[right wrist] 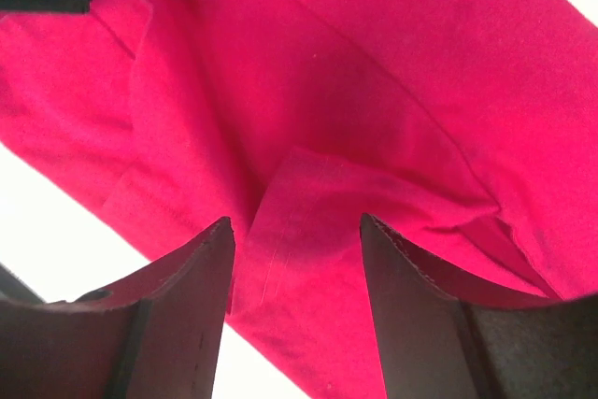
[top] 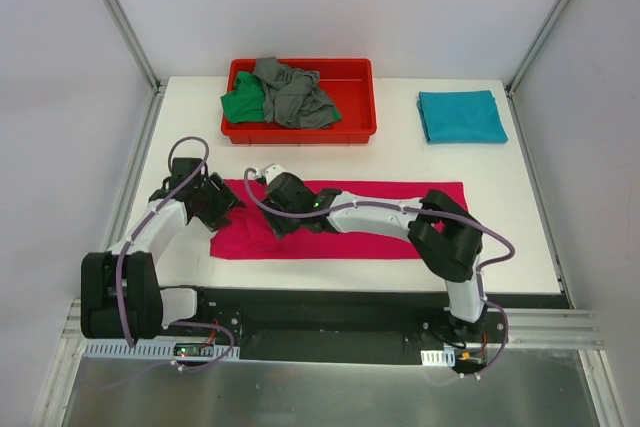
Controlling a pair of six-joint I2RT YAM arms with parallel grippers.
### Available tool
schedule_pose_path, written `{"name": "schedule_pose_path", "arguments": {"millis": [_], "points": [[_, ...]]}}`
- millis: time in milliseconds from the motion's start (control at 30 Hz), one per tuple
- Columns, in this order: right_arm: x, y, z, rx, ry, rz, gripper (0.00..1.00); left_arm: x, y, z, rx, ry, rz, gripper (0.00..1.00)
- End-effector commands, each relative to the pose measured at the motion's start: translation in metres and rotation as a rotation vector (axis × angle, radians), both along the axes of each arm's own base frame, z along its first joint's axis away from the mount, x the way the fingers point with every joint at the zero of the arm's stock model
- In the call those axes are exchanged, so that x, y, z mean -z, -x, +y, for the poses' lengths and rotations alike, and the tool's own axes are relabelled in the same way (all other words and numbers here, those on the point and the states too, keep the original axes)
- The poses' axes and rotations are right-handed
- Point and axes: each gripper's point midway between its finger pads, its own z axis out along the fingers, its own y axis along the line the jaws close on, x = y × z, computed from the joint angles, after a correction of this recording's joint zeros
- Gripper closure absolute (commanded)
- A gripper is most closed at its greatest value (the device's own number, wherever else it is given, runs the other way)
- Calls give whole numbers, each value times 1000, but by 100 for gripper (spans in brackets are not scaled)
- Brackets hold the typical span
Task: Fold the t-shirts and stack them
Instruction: Fold the other side of the tshirt into a rectangle
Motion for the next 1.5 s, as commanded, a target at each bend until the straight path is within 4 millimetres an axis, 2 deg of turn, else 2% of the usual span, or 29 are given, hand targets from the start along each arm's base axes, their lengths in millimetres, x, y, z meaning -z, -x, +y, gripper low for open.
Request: {"name": "schedule_pose_path", "arguments": {"millis": [0,133,200,300,367,433,467,567,600,800,1000,1100,1133,1200,1267,1300,1467], "points": [[3,-10,12,48,28,-32,41,-5,-21,-5,25,35,-52,44],[18,-9,13,46,74,-18,42,6,-22,-5,26,35,-25,49],[21,-13,7,80,111,-32,43,12,-21,-5,27,34,-12,58],[20,-22,-12,163,161,-79,58,19,-19,-3,26,24,10,72],[12,-26,-25,211,177,-109,67,22,-18,-2,23,15,18,82],[7,-26,-32,229,176,-120,70,24,-18,0,18,3,21,97],[4,-24,-34,230,173,-122,74,24,-18,1,18,-4,20,100],[-5,-24,-44,256,158,-131,89,22,-15,-2,37,7,9,100],[-6,-22,-49,262,161,-132,90,20,-13,-2,33,10,1,100],[-16,-11,-56,270,114,-96,90,8,3,-1,16,6,-66,100],[-9,0,-64,283,103,-56,90,14,21,-1,16,3,-42,100],[-7,-1,-75,316,120,-67,82,19,26,3,11,-21,-19,100],[-6,0,-78,319,130,-67,80,20,27,4,14,-29,-8,96],[-3,-1,-88,345,165,-74,74,21,29,6,23,-42,15,79],[-4,-2,-99,374,201,-91,63,20,29,7,24,-53,26,70],[-5,-2,-106,394,220,-99,61,18,29,8,22,-53,25,64],[-14,-1,-133,459,261,-138,45,-2,25,9,12,-63,-40,40]]}}
